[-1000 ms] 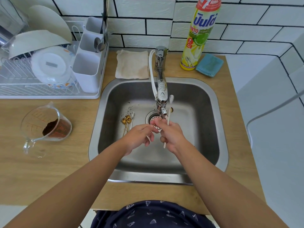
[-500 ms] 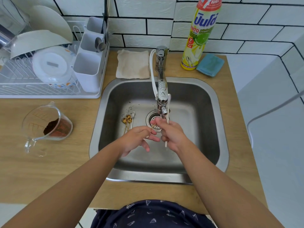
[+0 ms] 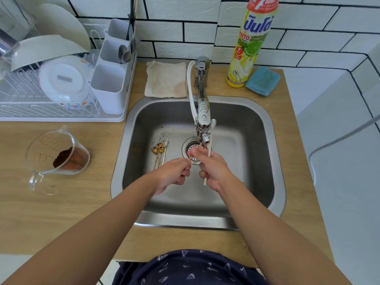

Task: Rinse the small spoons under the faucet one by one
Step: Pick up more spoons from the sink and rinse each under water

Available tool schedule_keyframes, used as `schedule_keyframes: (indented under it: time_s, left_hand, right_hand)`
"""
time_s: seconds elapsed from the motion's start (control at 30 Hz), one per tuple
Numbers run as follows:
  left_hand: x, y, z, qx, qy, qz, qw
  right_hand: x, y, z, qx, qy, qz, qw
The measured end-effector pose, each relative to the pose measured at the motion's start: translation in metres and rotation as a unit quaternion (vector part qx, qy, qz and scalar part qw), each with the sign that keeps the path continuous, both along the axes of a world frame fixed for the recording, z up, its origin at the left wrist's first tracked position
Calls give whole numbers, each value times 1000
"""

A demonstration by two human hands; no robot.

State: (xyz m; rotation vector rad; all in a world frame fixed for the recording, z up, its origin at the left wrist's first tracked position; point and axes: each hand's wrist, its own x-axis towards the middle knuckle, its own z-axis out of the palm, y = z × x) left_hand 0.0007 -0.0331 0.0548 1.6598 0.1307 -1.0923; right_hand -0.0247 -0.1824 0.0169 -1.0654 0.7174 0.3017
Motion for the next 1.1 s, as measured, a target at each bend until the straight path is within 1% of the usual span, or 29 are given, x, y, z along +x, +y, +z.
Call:
schedule_keyframes:
  time_s: [0.07, 0.1, 0.17, 0.23, 0.27, 0.3, 0.43, 0.47, 0.53, 0.6, 0.63, 0.7, 0.8, 0.9, 1.0, 1.1]
  left_hand:
    - [0, -2, 1, -3, 12, 20, 1000]
    - [0, -3, 0, -7, 21, 28, 999]
    - [1, -3, -1, -12, 34, 38, 999]
    - [1, -2, -1, -14, 37, 36, 999]
    - [1, -2, -1, -13, 35, 33, 999]
    - [1, -2, -1, -13, 34, 32, 999]
    - [-1, 1, 0, -34, 52, 47, 997]
    - [-1, 2, 0, -49, 70, 55, 995]
    - [-3, 6, 0, -89, 115, 67, 987]
    - [-4, 10, 0, -105, 131, 54, 984]
    - [-5, 12, 0, -96, 121, 33, 987]
    - [-8, 17, 0, -50, 76, -16, 996]
    - [-9, 25, -1, 18, 11, -39, 999]
    - [-9, 30, -1, 14, -14, -19, 1000]
    - [-9, 31, 4, 18, -19, -25, 999]
    - [-10, 29, 10, 34, -27, -43, 998]
  right_hand:
    - [-5, 5, 1, 2, -2, 35, 999]
    - [-5, 3, 3, -9, -4, 36, 999]
    - [-1, -2, 5, -21, -13, 1, 1000]
    - [4, -9, 4, 0, -15, -65, 998]
    - [5, -10, 4, 10, -15, -83, 996]
    - [4, -9, 5, 10, -14, -78, 997]
    - [-7, -1, 9, 0, -13, 49, 999]
    - [-7, -2, 9, 1, -15, 49, 999]
    - [-1, -5, 9, 11, -16, -11, 1000]
    - [5, -8, 9, 20, -17, -82, 996]
    - [7, -10, 8, 14, -18, -96, 995]
    - [6, -8, 6, -21, -28, -80, 996]
    - [3, -3, 2, -82, -44, -50, 994]
    - [3, 3, 1, -132, -41, -68, 988]
    - [3, 7, -1, -124, -28, -81, 989]
    - [-1, 9, -3, -144, -68, -26, 987]
